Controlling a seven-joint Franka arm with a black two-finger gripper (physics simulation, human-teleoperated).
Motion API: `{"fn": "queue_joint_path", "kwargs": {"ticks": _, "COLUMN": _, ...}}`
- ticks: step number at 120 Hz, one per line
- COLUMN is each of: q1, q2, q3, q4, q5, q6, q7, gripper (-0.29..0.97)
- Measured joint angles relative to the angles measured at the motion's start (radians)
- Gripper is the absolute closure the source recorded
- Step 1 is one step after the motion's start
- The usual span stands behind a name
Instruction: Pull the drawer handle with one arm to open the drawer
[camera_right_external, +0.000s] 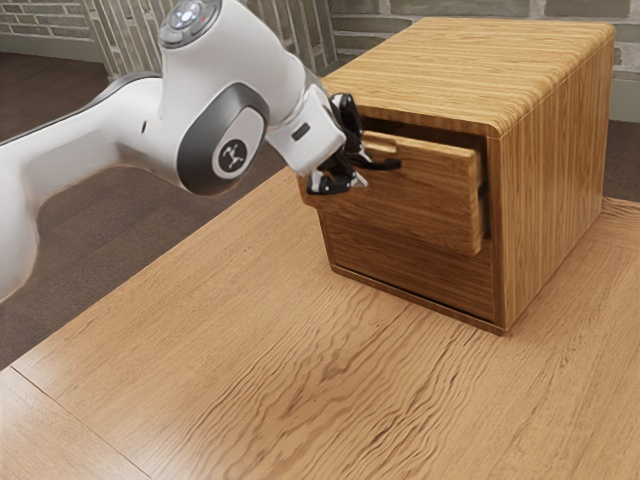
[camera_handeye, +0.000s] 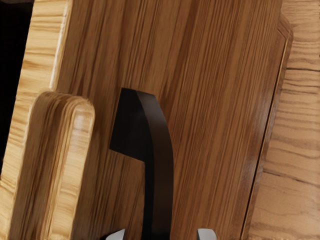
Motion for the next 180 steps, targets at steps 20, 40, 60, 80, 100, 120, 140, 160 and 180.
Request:
{"fn": "queue_joint_path", "kwargs": {"ticks": 20, "q1": 0.003, "q2": -0.043, "q3": 0.000, "q4": -0.050, "q5": 0.003, "q6": -0.003, "q7": -0.015, "gripper": 0.72}}
{"fn": "queue_joint_path", "kwargs": {"ticks": 40, "q1": 0.014, "q2": -0.070, "q3": -0.009, "q4": -0.081, "q5": 0.009, "q6": -0.013, "q7": -0.027, "gripper": 0.72}}
{"fn": "queue_joint_path", "kwargs": {"ticks": 60, "q1": 0.050, "q2": -0.092, "q3": -0.041, "q4": -0.107, "q5": 0.011, "q6": -0.020, "q7": -0.036, "gripper": 0.69}}
{"fn": "queue_joint_path", "kwargs": {"ticks": 80, "q1": 0.008, "q2": -0.126, "q3": 0.003, "q4": -0.145, "q5": 0.006, "q6": -0.026, "q7": -0.044, "gripper": 0.68}}
{"fn": "queue_joint_path", "kwargs": {"ticks": 100, "q1": 0.019, "q2": -0.167, "q3": -0.006, "q4": -0.188, "q5": 0.001, "q6": -0.030, "q7": -0.053, "gripper": 0.72}}
{"fn": "queue_joint_path", "kwargs": {"ticks": 120, "q1": 0.026, "q2": -0.216, "q3": -0.012, "q4": -0.243, "q5": -0.002, "q6": -0.028, "q7": -0.065, "gripper": 0.71}}
{"fn": "queue_joint_path", "kwargs": {"ticks": 140, "q1": 0.028, "q2": -0.286, "q3": -0.018, "q4": -0.320, "q5": -0.018, "q6": -0.030, "q7": -0.074, "gripper": 0.64}}
{"fn": "queue_joint_path", "kwargs": {"ticks": 160, "q1": 0.025, "q2": -0.332, "q3": -0.022, "q4": -0.372, "q5": -0.038, "q6": -0.034, "q7": -0.081, "gripper": 0.54}}
{"fn": "queue_joint_path", "kwargs": {"ticks": 180, "q1": 0.017, "q2": -0.372, "q3": -0.018, "q4": -0.405, "q5": -0.035, "q6": -0.034, "q7": -0.087, "gripper": 0.61}}
